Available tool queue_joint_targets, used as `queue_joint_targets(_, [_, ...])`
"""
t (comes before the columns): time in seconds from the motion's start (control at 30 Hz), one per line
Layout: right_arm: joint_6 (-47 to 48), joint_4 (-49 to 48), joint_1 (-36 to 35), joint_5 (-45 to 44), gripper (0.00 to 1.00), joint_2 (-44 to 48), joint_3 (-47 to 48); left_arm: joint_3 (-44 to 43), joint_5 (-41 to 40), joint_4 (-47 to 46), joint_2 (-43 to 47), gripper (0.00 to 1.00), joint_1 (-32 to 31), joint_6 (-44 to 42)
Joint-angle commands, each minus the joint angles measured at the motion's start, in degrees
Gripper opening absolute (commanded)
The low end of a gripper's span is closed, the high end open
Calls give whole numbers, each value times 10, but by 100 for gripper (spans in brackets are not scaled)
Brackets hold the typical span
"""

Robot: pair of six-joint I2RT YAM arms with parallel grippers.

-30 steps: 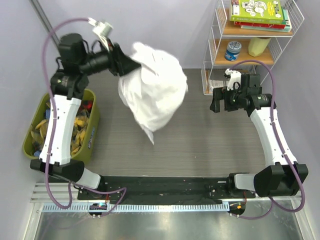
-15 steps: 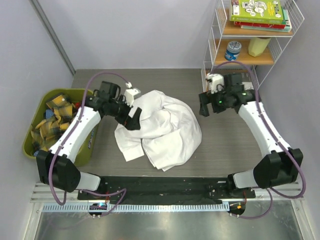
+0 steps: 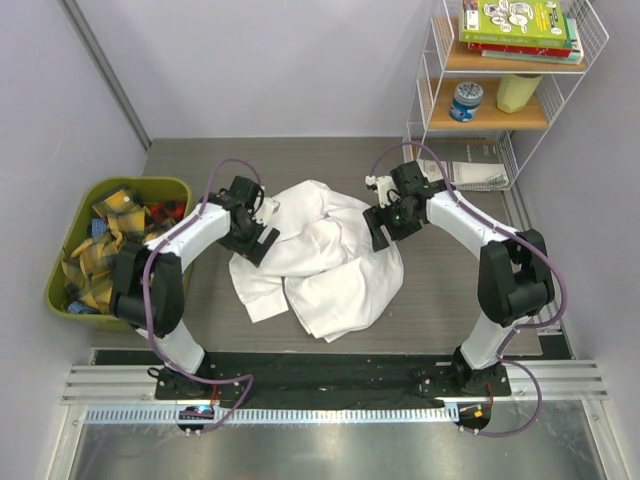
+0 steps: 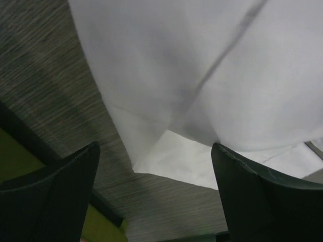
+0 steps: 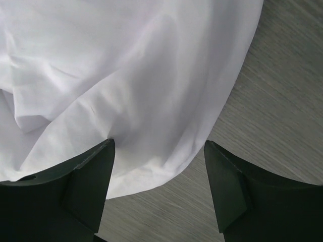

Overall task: Fold and stack the long sleeve shirts
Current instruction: Move the shirt to the center of the board

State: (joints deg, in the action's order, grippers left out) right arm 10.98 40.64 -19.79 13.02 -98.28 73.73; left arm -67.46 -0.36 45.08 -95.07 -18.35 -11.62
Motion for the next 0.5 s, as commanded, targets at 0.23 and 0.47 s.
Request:
queue_joint_targets(0.23, [-6,0,-16,97,30,-24,-79,-125,-35,11,-116,57,56,20])
queue_joint_targets(0.47, [6,20,-74,190,1,49,-136,-207,34,36,-156,0,56,15])
